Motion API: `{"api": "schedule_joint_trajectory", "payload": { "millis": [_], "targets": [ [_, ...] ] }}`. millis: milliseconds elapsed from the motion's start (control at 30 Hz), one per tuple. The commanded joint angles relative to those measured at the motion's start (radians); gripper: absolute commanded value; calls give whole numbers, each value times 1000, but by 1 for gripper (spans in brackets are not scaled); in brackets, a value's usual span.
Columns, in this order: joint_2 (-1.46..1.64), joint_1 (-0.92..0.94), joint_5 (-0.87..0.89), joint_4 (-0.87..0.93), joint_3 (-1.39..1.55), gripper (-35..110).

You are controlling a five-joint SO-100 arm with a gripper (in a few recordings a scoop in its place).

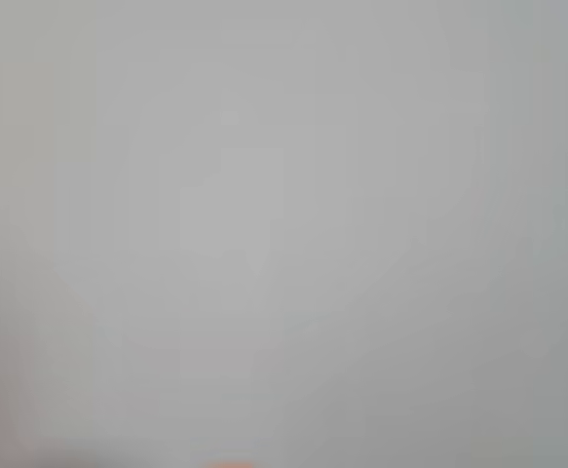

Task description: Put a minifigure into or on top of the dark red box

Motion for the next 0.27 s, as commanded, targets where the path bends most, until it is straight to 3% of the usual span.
{"api": "schedule_joint_trajectory", "payload": {
  "millis": [0,233],
  "targets": [
    [14,9,18,18,-9,0],
    [14,26,26,18,-9,0]
  ]
}}
